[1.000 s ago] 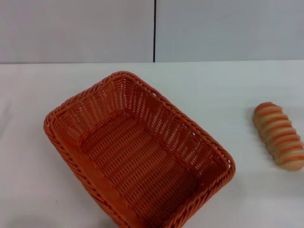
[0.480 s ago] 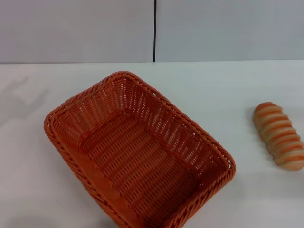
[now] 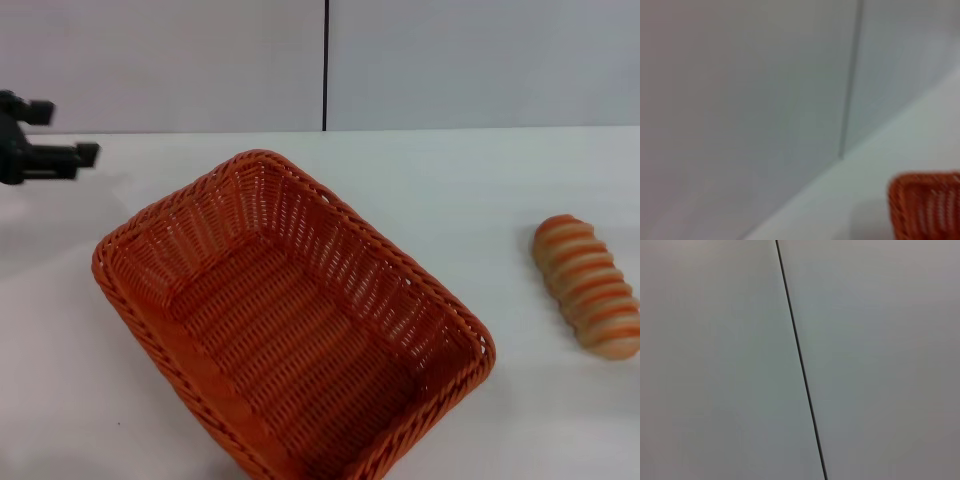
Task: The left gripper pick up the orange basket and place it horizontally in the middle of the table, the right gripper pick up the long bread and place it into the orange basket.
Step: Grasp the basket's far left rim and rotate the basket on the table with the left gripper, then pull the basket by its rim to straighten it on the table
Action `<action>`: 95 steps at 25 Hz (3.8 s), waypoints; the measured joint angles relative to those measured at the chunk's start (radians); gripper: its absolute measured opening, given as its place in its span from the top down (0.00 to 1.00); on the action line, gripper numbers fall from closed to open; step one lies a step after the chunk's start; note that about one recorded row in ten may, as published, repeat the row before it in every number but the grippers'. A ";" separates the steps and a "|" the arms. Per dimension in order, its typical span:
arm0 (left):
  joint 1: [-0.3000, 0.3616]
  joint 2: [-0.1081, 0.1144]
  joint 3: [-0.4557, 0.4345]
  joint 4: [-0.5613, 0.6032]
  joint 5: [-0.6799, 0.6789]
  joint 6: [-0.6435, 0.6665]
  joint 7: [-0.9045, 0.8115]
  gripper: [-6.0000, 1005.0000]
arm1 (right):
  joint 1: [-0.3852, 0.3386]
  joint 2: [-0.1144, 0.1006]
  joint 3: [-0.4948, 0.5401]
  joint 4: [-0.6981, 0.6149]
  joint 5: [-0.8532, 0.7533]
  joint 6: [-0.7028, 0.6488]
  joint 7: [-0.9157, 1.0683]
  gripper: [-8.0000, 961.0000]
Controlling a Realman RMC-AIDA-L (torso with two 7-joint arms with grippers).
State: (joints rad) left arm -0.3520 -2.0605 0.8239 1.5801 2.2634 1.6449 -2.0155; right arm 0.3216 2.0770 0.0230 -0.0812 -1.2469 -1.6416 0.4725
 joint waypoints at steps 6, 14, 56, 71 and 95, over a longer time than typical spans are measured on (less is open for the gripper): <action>-0.095 -0.007 0.038 0.014 0.103 0.105 -0.059 0.27 | 0.006 0.000 0.000 0.002 0.000 0.004 0.000 0.41; -0.076 -0.011 0.237 -0.001 0.150 -0.031 -0.114 0.27 | 0.004 0.000 0.002 0.012 0.000 0.005 0.000 0.41; -0.136 -0.013 0.526 -0.209 0.313 -0.230 -0.176 0.41 | -0.003 -0.002 0.003 0.012 0.000 0.017 -0.002 0.41; -0.196 -0.018 0.626 -0.235 0.411 -0.231 -0.304 0.75 | -0.006 -0.005 0.005 -0.003 0.009 0.002 -0.002 0.42; -0.144 -0.003 0.335 -0.165 0.422 -0.149 -0.827 0.83 | 0.090 -0.013 -0.018 -0.189 -0.003 0.058 0.110 0.42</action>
State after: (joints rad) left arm -0.4960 -2.0639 1.1588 1.4147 2.6857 1.4960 -2.8428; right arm 0.4116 2.0637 0.0046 -0.2702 -1.2500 -1.5837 0.5821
